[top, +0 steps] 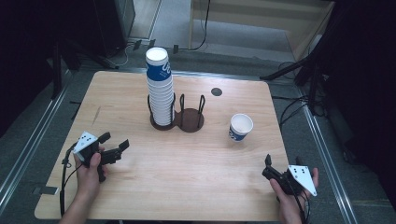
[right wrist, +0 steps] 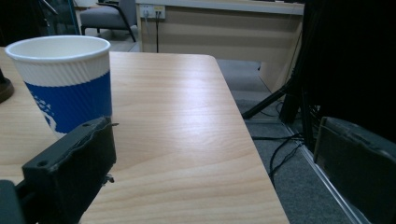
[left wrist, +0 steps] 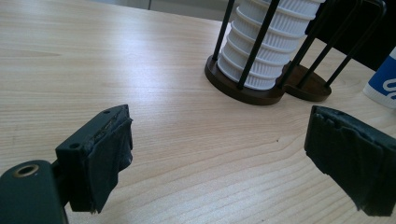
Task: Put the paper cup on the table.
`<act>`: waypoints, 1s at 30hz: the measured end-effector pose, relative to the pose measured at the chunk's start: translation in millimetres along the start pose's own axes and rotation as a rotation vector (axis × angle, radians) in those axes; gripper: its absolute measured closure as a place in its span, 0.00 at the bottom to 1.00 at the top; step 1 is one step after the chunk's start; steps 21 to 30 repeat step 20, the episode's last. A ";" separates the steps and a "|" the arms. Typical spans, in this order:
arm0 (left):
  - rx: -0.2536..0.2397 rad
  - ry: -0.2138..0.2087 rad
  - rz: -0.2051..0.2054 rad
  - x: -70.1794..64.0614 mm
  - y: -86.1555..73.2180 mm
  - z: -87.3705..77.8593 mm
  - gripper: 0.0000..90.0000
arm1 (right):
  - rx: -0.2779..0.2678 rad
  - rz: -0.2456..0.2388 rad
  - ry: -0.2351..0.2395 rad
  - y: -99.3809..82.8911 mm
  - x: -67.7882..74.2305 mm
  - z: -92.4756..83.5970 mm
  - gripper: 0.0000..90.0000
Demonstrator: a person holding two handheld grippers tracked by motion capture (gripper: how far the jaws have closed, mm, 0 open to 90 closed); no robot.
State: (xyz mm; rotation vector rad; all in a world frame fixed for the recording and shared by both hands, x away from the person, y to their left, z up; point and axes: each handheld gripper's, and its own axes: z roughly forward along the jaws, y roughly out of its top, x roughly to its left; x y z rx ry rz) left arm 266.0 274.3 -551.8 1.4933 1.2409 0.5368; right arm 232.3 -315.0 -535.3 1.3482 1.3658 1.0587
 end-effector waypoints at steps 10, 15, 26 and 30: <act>-0.001 -0.003 -0.009 0.3 -0.2 -0.2 0.10 | 0.012 0.024 -0.018 -4.0 -13.9 -6.7 0.00; -0.001 -0.001 -0.014 0.7 -0.1 0.0 0.10 | 0.011 0.032 -0.031 -4.8 -18.5 -7.3 0.00; 0.003 -0.001 -0.024 1.8 0.1 0.2 0.10 | 0.026 0.026 -0.008 -4.4 -13.2 -5.7 0.00; 0.003 -0.001 -0.024 1.8 0.1 0.2 0.10 | 0.026 0.026 -0.008 -4.4 -13.2 -5.7 0.00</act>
